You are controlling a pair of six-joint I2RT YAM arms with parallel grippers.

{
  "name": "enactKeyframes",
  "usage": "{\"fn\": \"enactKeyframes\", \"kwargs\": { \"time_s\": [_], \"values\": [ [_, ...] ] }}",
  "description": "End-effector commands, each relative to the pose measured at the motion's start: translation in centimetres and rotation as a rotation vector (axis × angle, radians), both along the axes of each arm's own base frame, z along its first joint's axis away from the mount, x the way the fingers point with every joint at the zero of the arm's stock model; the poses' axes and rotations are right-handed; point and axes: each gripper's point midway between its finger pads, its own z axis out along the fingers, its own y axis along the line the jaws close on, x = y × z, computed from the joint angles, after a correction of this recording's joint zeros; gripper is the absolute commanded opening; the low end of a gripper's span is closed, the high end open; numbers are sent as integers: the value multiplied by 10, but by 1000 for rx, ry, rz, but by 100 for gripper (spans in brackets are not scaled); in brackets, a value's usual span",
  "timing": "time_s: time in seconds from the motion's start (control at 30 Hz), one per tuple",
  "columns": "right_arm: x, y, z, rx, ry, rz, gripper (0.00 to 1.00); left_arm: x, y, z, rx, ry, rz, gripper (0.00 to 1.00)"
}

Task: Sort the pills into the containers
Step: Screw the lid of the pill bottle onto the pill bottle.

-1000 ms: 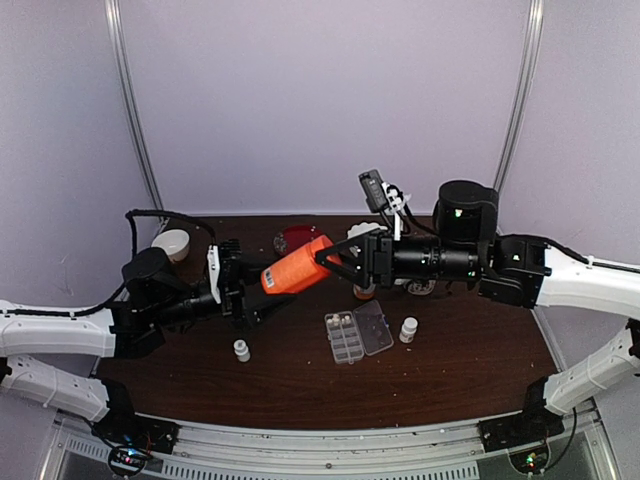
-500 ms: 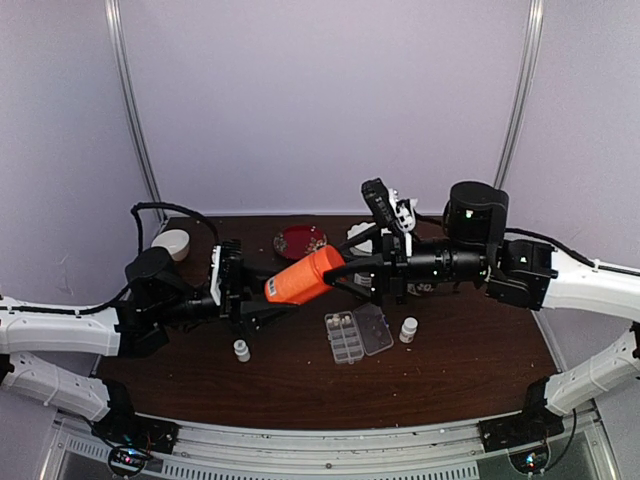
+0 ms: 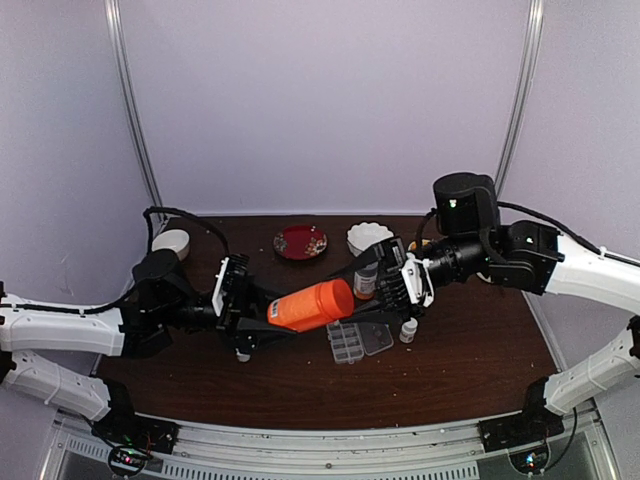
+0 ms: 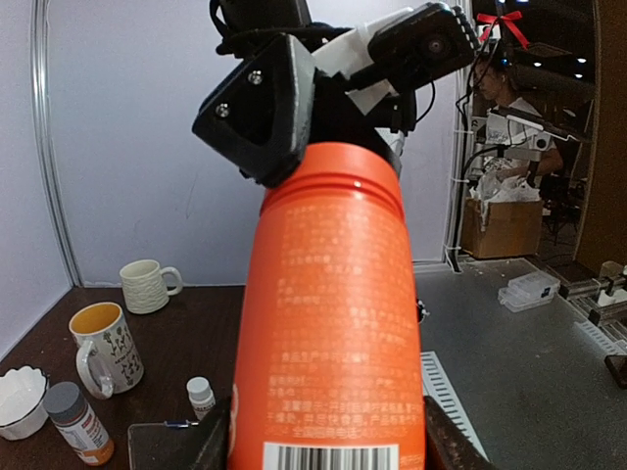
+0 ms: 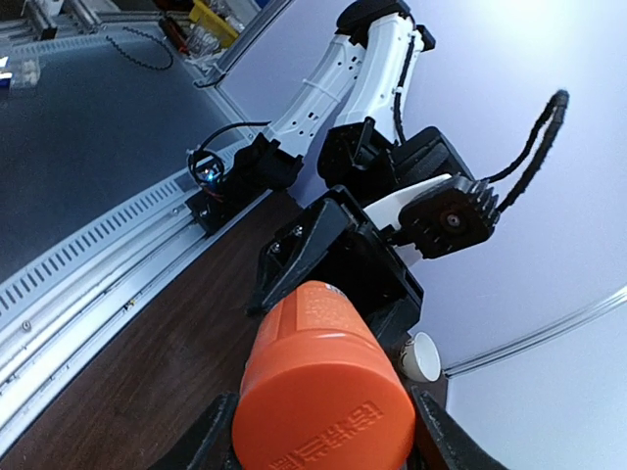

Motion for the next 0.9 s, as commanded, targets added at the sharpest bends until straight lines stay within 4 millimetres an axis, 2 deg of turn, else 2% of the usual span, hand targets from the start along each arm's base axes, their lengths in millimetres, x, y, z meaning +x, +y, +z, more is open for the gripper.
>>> {"fn": "enactKeyframes", "kwargs": {
  "time_s": [0.0, 0.1, 0.2, 0.4, 0.53, 0.63, 0.87],
  "values": [
    [3, 4, -27, -88, -196, 45, 36, 13, -4, 30, -74, 4, 63, 15],
    [3, 3, -27, -71, -157, 20, 85, 20, -3, 26, -60, -6, 109, 13],
    [0, 0, -20, -28, -23, -27, 98, 27, 0, 22, -43, -30, 164, 12],
    [-8, -19, 0, 71, 291, -133, 100, 34, 4, 16, 7, -79, 221, 12],
    [19, -33, 19, 168, 642, -381, 100, 37, 7, 15, 24, -88, 253, 7],
    [30, -41, 24, 126, 826, -521, 100, 39, 9, 16, 22, -95, 267, 4],
    [39, -39, -11, -93, 1143, -708, 100, 36, 7, 17, 13, -133, 251, 3]
  ]
}}
